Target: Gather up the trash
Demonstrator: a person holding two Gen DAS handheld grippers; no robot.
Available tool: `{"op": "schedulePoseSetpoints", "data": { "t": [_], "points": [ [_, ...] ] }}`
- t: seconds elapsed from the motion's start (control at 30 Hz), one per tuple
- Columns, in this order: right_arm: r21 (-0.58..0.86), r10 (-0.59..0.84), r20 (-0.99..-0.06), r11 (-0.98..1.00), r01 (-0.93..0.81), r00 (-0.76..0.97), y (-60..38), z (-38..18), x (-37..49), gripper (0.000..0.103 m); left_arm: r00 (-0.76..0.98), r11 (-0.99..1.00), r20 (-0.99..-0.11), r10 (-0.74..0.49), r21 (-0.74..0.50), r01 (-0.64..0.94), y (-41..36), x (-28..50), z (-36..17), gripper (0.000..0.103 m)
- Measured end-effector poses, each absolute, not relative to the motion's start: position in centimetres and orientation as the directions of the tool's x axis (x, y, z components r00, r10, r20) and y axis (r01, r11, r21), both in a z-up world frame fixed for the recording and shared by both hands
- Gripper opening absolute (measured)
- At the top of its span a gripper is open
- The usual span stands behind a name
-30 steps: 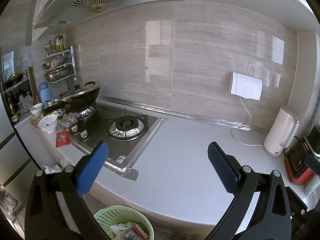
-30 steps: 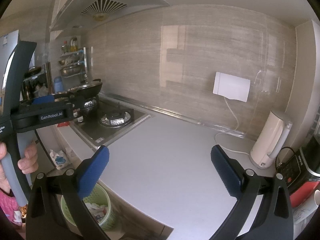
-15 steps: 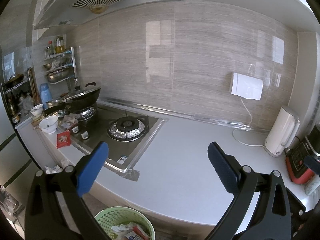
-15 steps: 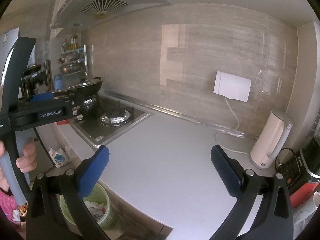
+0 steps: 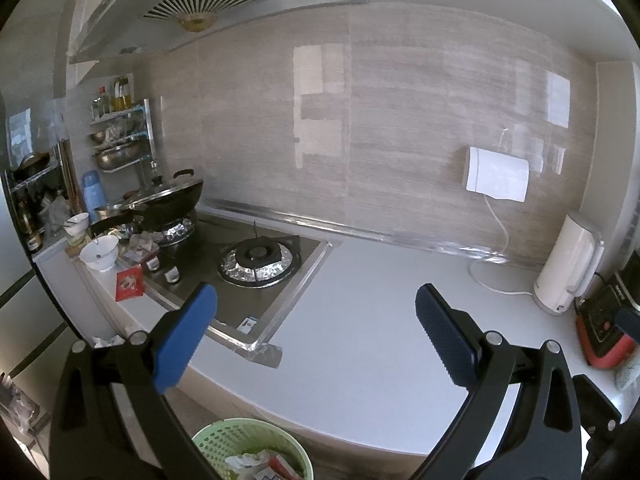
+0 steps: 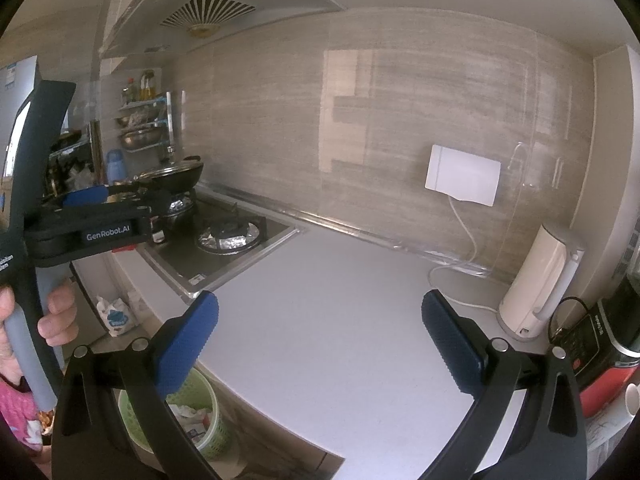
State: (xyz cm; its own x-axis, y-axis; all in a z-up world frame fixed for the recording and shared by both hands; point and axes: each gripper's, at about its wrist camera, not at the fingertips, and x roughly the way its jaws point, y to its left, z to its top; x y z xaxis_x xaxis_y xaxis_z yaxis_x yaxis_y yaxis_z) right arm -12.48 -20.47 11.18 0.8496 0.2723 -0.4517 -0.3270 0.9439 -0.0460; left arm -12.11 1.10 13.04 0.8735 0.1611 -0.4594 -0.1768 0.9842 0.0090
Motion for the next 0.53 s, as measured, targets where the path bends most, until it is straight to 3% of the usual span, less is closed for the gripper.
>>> {"op": "schedulePoseSetpoints", "data": {
  "t": [0.53],
  "points": [
    [-0.053,0.270,-0.458,0.943,-0.329,0.847,-20.69,10.85,-11.97,0.101,0.873,0.984,-0.462,0.157,0.001,-0.176,1.62,-11.74,13.10,0.095]
  ]
}}
